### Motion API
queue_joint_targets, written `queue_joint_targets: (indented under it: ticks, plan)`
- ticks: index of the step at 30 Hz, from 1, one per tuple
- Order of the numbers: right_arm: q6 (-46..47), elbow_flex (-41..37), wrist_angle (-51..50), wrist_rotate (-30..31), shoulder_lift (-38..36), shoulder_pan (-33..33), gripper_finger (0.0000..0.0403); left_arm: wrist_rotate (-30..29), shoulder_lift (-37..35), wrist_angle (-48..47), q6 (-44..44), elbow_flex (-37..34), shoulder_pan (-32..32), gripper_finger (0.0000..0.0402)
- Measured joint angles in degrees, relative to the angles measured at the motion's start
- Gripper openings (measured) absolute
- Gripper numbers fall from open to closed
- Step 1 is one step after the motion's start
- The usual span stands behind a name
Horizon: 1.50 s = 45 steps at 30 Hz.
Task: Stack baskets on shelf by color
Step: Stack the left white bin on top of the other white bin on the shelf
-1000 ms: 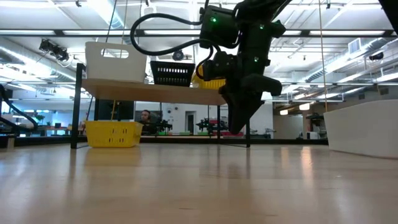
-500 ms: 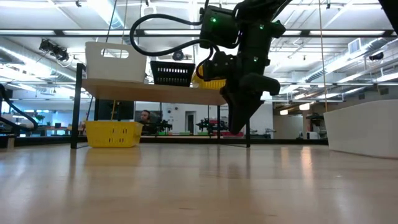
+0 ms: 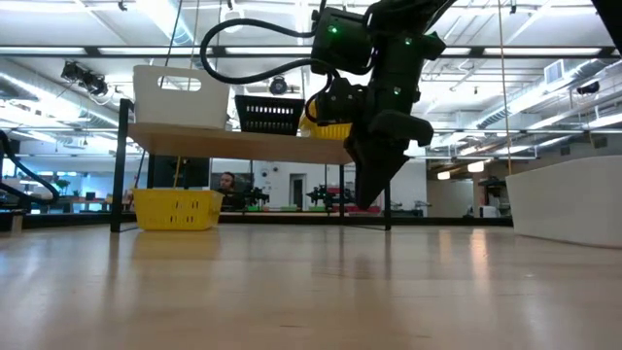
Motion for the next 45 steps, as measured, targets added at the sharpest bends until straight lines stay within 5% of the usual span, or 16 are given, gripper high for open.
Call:
queue_joint_targets:
  ticks: [5,16,25,35,45]
  plan:
    - [0.09,-0.01,0.81,0.0,0.0,0.0,0.0078,0.05,-0.02,-0.58,4.23,0.0,0.93,0.0013]
    - [1.64,-0.02,0.36,-0.02,0.0,0.0,0.0078,0.83,-1.56,-8.66,12.23,2.85,3.68,0.0007]
    - [1.7,-0.02,-0.04,-0.02,0.02,0.0,0.0078,-6.6,-1.72,-31.23,16.07,20.17,5.98,0.0005]
    - [2.49,-0.04,-0.5,-0.01,0.02,0.0,0.0078,-17.07,-5.07,-30.87,25.1,32.36,9.51,0.0004]
    - [2.51,-0.04,-0.66,-0.01,0.02,0.0,0.0078,-17.5,-8.29,-31.06,30.95,32.39,12.27,0.0004]
